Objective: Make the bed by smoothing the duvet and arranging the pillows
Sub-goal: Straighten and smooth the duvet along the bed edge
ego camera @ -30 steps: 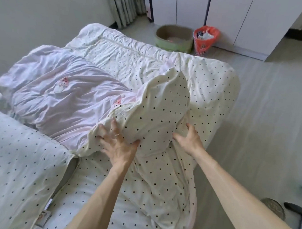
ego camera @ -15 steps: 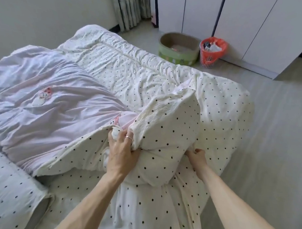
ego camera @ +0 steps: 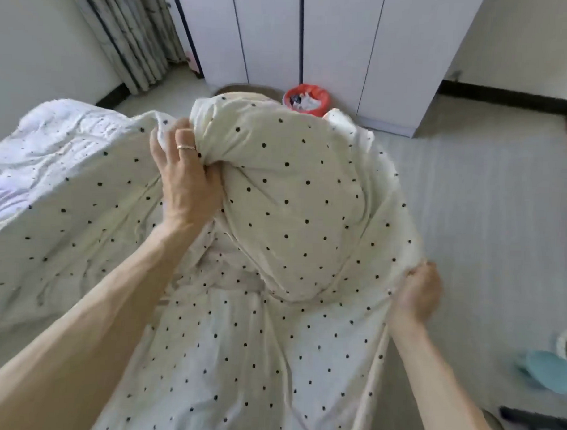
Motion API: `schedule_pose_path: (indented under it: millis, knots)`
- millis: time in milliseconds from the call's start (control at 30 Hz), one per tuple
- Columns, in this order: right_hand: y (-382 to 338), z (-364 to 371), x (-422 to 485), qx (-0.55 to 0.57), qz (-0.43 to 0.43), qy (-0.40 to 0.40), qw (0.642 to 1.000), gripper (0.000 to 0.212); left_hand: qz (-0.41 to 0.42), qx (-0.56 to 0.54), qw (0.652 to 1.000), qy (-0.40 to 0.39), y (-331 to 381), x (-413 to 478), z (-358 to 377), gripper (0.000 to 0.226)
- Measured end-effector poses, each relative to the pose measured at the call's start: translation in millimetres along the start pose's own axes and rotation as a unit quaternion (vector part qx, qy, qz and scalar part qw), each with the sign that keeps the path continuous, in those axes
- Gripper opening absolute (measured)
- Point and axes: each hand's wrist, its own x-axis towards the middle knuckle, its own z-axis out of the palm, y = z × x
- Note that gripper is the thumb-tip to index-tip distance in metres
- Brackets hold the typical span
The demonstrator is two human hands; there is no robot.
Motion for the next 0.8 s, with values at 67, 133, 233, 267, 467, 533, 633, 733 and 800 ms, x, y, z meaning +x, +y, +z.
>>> schedule_pose_path:
  millis: [67,133,233,267,467,533,633,733,800]
  knots:
    - [21,-12,4,-0.009,0.005,-0.002,1.000,0.018,0.025,0.029,0.995,-0.092,3,2,26,0.064]
    - [50,-20,10,-0.054,0.042,-0.073,0.995,0.017,-0.014,0.089,0.973,-0.214,12,-18,59,0.081]
    - [104,-32,18,-0.118,0.171,-0.193,0.959,0.029,-0.078,0.103,0.930,-0.345,31,-74,99,0.079]
    - [119,-36,18,-0.149,0.196,-0.228,0.942,0.061,-0.067,0.105,0.916,-0.381,36,-94,108,0.075]
    - [187,-71,-10,-0.151,0.338,-0.310,0.876,0.122,-0.012,0.145,0.895,-0.422,56,-219,116,0.078]
    - [208,-81,-28,-0.124,0.387,-0.324,0.854,0.143,0.028,0.148,0.904,-0.401,58,-254,106,0.076]
    - [234,-88,-51,-0.054,0.449,-0.336,0.826,0.130,0.023,0.156,0.885,-0.438,61,-308,88,0.068]
    - [213,-85,-74,0.015,0.412,-0.275,0.869,0.086,-0.045,0.169,0.873,-0.456,70,-357,64,0.067]
    - [193,-85,-75,-0.086,0.276,-0.195,0.937,0.060,-0.083,0.164,0.866,-0.465,73,-379,51,0.067]
